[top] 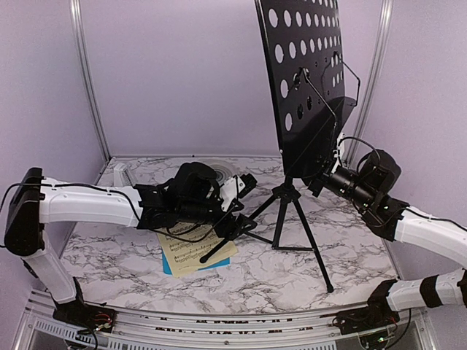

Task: Pack up the instrument practice props
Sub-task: Unscrew the knob on the music stand from the music stand, then pack up the music stand at the center of the board.

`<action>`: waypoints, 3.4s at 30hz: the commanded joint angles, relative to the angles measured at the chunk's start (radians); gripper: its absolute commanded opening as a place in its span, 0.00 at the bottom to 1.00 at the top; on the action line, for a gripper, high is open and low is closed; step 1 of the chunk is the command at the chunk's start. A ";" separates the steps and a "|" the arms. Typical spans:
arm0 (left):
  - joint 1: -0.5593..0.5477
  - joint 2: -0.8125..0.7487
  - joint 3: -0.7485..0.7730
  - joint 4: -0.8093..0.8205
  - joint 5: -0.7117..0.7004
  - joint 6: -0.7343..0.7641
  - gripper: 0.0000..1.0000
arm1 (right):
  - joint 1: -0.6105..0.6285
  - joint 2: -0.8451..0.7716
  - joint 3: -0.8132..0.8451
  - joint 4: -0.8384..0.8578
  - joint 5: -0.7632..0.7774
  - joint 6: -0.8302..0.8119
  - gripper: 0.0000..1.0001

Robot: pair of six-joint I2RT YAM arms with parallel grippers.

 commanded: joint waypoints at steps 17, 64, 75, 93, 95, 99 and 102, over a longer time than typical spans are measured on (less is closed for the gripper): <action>0.005 0.053 0.058 0.234 0.079 -0.066 0.02 | 0.016 -0.004 0.131 -0.127 0.012 0.023 0.00; -0.052 0.120 0.470 -0.003 -0.152 0.095 0.00 | 0.018 -0.040 0.226 -0.164 0.059 -0.023 0.00; -0.052 0.068 0.428 0.216 -0.160 0.011 0.00 | 0.036 -0.066 0.217 -0.186 0.075 0.022 0.00; -0.064 0.114 0.338 0.548 -0.116 -0.140 0.00 | 0.090 -0.135 0.206 -0.231 0.202 0.080 0.00; -0.065 0.102 0.320 0.561 -0.109 -0.182 0.00 | 0.089 -0.145 0.249 -0.298 0.209 0.077 0.00; -0.077 0.102 0.338 0.546 -0.082 -0.284 0.00 | 0.090 -0.140 0.344 -0.464 0.226 0.101 0.00; -0.085 0.097 0.345 0.519 -0.061 -0.351 0.00 | 0.089 -0.132 0.406 -0.584 0.240 0.142 0.00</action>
